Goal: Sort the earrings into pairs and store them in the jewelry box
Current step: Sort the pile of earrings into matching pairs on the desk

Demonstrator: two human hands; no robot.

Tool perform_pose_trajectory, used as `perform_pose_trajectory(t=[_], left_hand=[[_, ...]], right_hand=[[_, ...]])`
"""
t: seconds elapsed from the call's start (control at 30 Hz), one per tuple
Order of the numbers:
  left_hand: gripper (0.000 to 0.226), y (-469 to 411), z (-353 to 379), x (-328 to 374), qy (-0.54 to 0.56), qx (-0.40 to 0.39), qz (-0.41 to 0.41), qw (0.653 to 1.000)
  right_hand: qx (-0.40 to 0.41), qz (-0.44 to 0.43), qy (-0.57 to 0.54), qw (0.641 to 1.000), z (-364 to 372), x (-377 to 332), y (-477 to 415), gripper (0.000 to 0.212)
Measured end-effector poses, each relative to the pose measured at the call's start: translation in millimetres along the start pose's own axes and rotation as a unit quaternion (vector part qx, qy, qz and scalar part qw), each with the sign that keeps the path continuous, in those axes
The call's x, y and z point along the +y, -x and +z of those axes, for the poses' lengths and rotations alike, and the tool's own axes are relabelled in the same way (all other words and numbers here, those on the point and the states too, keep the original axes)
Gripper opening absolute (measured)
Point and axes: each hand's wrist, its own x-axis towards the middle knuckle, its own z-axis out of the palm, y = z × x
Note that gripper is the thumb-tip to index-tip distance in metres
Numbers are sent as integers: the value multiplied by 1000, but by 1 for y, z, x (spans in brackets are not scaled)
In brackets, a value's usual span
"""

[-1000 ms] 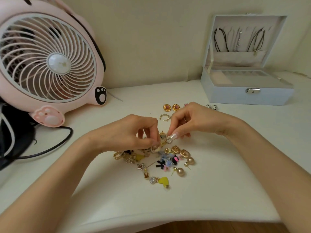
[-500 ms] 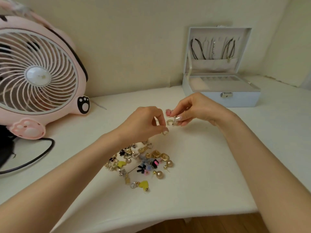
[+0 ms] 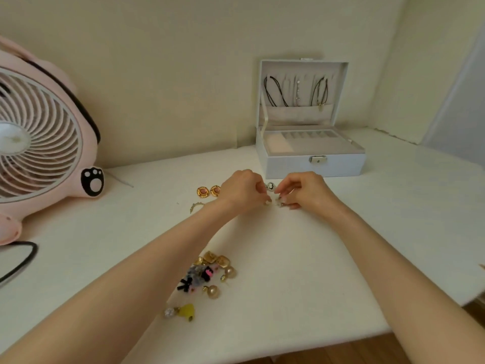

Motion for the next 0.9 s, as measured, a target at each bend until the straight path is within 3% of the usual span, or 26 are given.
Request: perform_pose_trajectory(t=[0.23, 0.5, 0.9], left_hand=[[17, -11, 7, -7, -10, 7, -19, 1000], [25, -8, 0, -16, -12, -59, 21, 998], [23, -9, 4, -11, -32, -41, 52, 997]], right_hand=[[35, -18, -39, 998, 1, 15, -1, 21], [24, -53, 128, 990, 7, 16, -4, 31], [26, -68, 79, 994, 6, 22, -9, 18]])
